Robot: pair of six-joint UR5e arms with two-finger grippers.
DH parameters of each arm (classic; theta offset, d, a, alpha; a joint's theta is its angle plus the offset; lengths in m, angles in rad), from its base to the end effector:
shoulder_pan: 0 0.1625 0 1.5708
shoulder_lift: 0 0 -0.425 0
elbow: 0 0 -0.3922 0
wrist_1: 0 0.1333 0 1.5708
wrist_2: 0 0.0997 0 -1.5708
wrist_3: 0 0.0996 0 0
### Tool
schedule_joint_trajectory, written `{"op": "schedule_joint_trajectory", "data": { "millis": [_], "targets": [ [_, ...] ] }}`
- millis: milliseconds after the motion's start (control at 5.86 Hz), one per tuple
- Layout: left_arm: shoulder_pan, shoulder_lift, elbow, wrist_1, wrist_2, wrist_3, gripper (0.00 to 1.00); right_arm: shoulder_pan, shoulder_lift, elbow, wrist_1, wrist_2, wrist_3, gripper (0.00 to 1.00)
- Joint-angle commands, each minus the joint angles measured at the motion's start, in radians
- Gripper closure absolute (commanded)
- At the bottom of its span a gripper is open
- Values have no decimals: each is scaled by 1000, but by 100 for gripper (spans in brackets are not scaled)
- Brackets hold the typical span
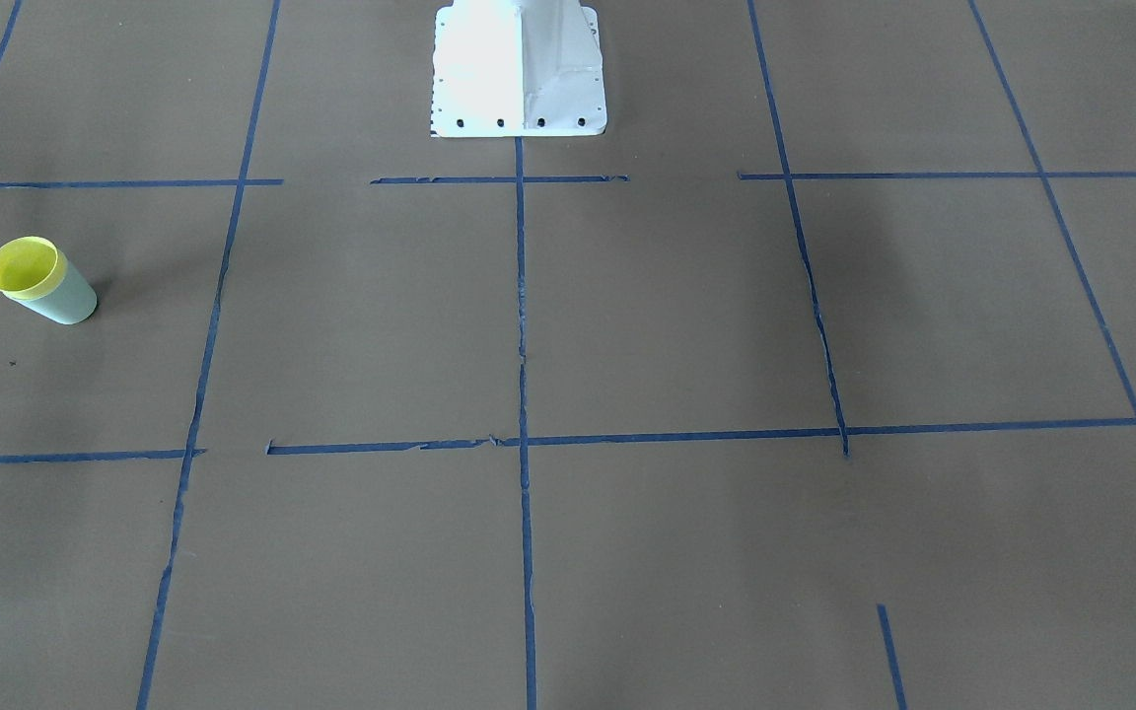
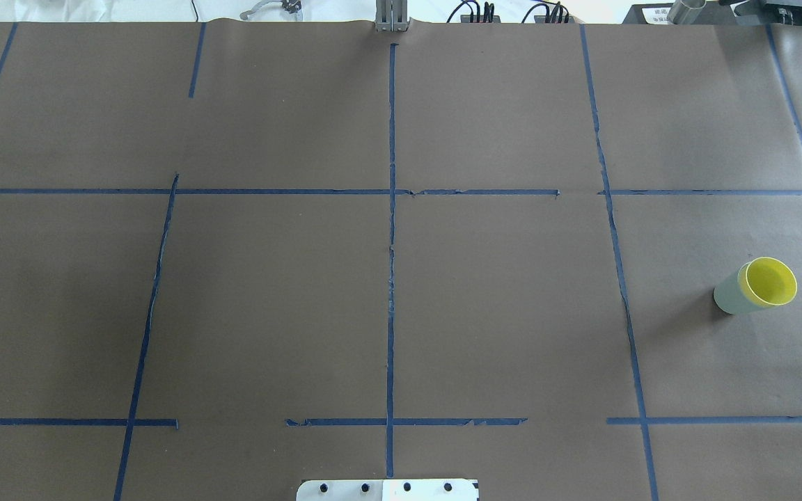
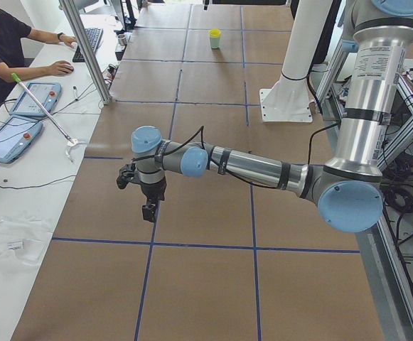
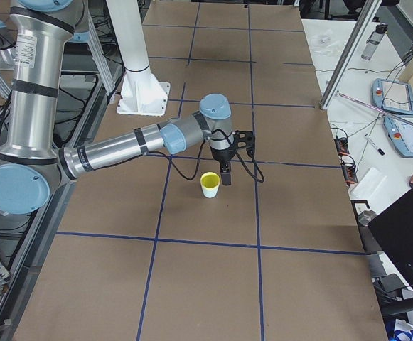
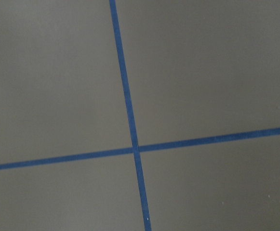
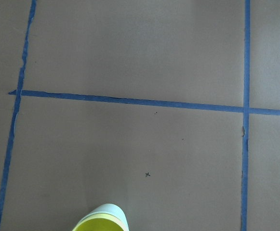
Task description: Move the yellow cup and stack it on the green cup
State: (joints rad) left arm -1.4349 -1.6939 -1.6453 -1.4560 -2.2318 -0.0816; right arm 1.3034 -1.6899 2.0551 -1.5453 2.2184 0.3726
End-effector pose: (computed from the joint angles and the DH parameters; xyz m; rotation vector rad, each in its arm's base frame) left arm 0.0020 -0.5474 0.5774 0.0076 0.6655 0.0797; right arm -0.0452 -0.4420 0.4799 0.1566 -0.7248 -0.0262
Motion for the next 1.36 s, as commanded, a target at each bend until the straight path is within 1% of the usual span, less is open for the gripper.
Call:
{"op": "schedule_joint_trajectory", "data": {
  "millis": [0,171,512,682,853,1024,1194],
  "targets": [
    [-114,11,4,245,-146,40,0,28,147,-1,-302,29,-122,0],
    [-114,61,-7,240,-140,42,0,28,166,0,-327,29,-123,0],
    [-117,65,-20,212,-137,42,0,17,177,10,-329,33,-123,0],
    [-121,65,-33,212,-137,40,0,17,173,20,-329,73,-123,0],
    [-121,57,-30,210,-135,31,0,16,164,20,-331,105,-121,0],
    [-125,66,-36,209,-135,42,0,10,113,48,-329,107,-123,0],
    [-131,98,-63,206,-134,96,0,4,99,89,-331,109,-123,0]
  ]
}}
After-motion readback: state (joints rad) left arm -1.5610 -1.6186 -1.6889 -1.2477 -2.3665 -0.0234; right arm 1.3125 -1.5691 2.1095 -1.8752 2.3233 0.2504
